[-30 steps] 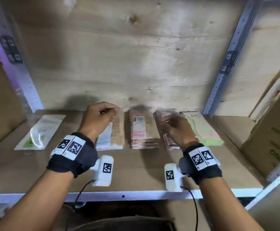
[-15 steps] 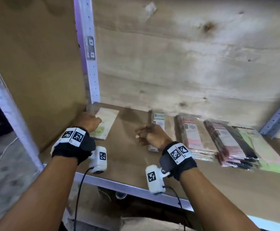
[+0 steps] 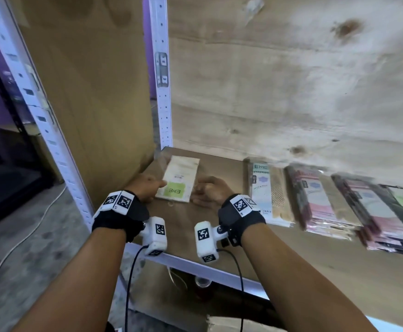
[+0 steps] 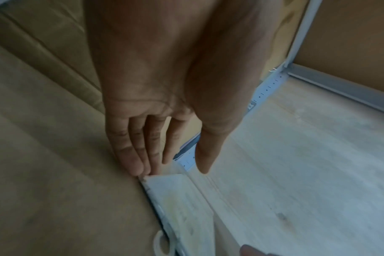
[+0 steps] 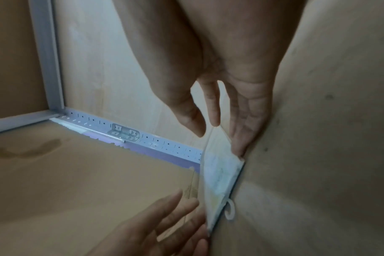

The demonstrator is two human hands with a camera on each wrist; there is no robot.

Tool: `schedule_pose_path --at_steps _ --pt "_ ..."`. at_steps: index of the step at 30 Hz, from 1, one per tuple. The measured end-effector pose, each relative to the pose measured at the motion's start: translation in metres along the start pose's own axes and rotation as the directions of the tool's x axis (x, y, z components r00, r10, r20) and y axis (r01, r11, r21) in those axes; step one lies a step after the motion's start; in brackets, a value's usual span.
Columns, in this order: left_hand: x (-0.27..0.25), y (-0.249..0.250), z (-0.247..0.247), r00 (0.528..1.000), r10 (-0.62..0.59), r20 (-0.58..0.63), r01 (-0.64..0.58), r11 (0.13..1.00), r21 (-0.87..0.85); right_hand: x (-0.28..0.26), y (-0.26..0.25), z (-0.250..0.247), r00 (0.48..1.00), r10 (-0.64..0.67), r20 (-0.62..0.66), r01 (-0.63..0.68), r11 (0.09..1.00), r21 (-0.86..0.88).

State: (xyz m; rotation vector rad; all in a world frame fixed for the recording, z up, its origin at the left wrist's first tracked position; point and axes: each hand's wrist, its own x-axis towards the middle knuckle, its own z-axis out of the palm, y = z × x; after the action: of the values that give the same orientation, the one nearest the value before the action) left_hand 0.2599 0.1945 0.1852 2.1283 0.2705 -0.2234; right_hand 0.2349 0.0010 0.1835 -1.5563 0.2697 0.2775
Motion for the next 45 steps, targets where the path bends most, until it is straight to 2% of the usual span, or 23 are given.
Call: schedule_pose_path --at_steps 3,5,9,12,14,16,19,21,22,25,27,29,31,33,34,37,38,40,42,45 --pt "-0.002 0.002 0.005 0.997 -0.074 0.018 0.076 0.989 -0.126 -0.002 0.000 -0.002 0.998 0.043 -0.050 -0.042 0.999 0.018" --pt "-0.006 0.006 0.006 0.998 -0.062 0.029 0.065 0.987 -0.146 -0.007 -0.002 -0.006 0.998 0.038 -0.045 -0.037 0.999 0.021" --pt "-0.020 0.025 0.003 0.995 0.095 0.018 -0.089 0.971 -0.224 -0.021 -0.013 -0.022 0.992 -0.083 -0.093 0.085 0.996 0.020" --pt "-0.034 0.042 0.003 0.980 0.197 0.016 -0.182 0.933 -0.309 -0.038 -0.028 -0.042 0.994 -0.103 -0.045 0.108 0.987 0.119" --pt "-0.042 0.052 0.007 0.948 0.315 0.034 -0.301 0.928 -0.219 -0.051 -0.038 -0.058 0.995 -0.095 -0.015 0.096 0.974 0.207" --pt "-0.052 0.062 0.014 0.883 0.470 0.019 -0.469 0.883 -0.028 -0.067 -0.046 -0.073 0.996 -0.092 0.021 0.082 0.955 0.285" --pt "-0.074 0.077 0.029 0.741 0.669 -0.059 -0.668 0.743 0.035 -0.092 -0.055 -0.098 0.993 -0.108 0.045 0.086 0.935 0.345" --pt "-0.086 0.087 0.040 0.629 0.767 -0.127 -0.755 0.641 0.139 -0.107 -0.056 -0.117 0.991 -0.132 0.032 0.111 0.921 0.373" --pt "-0.092 0.091 0.045 0.588 0.795 -0.148 -0.774 0.606 0.185 -0.114 -0.055 -0.127 0.989 -0.149 0.021 0.130 0.912 0.388" --pt "-0.114 0.105 0.062 0.498 0.849 -0.177 -0.823 0.527 0.212 -0.136 -0.051 -0.156 0.975 -0.220 -0.006 0.201 0.878 0.434" --pt "-0.128 0.114 0.077 0.476 0.863 -0.166 -0.849 0.501 0.170 -0.152 -0.045 -0.174 0.966 -0.255 -0.032 0.241 0.859 0.452" --pt "-0.138 0.120 0.097 0.500 0.858 -0.117 -0.861 0.507 0.042 -0.166 -0.033 -0.193 0.949 -0.301 -0.092 0.312 0.871 0.378" --pt "-0.147 0.124 0.121 0.559 0.827 -0.058 -0.827 0.553 -0.100 -0.178 -0.017 -0.210 0.917 -0.371 -0.148 0.393 0.904 0.166" --pt "-0.153 0.128 0.146 0.615 0.789 -0.003 -0.770 0.600 -0.217 -0.190 0.000 -0.223 0.903 -0.395 -0.169 0.396 0.918 -0.029" --pt "-0.156 0.130 0.158 0.646 0.763 0.025 -0.729 0.626 -0.276 -0.194 0.008 -0.231 0.905 -0.391 -0.169 0.384 0.920 -0.078" --pt "-0.163 0.136 0.188 0.736 0.672 0.082 -0.576 0.685 -0.446 -0.199 0.030 -0.257 0.931 -0.360 -0.061 0.340 0.915 -0.218" --pt "-0.164 0.137 0.196 0.761 0.641 0.100 -0.528 0.701 -0.478 -0.201 0.033 -0.264 0.939 -0.345 -0.015 0.331 0.911 -0.246" --pt "-0.163 0.138 0.209 0.791 0.594 0.144 -0.462 0.735 -0.496 -0.206 0.037 -0.275 0.937 -0.348 0.023 0.347 0.921 -0.179" --pt "-0.160 0.141 0.219 0.798 0.572 0.189 -0.429 0.760 -0.488 -0.210 0.041 -0.287 0.934 -0.357 0.032 0.358 0.926 -0.116" --pt "-0.149 0.154 0.228 0.812 0.553 0.189 -0.399 0.761 -0.512 -0.218 0.044 -0.305 0.935 -0.352 0.037 0.353 0.919 -0.176"
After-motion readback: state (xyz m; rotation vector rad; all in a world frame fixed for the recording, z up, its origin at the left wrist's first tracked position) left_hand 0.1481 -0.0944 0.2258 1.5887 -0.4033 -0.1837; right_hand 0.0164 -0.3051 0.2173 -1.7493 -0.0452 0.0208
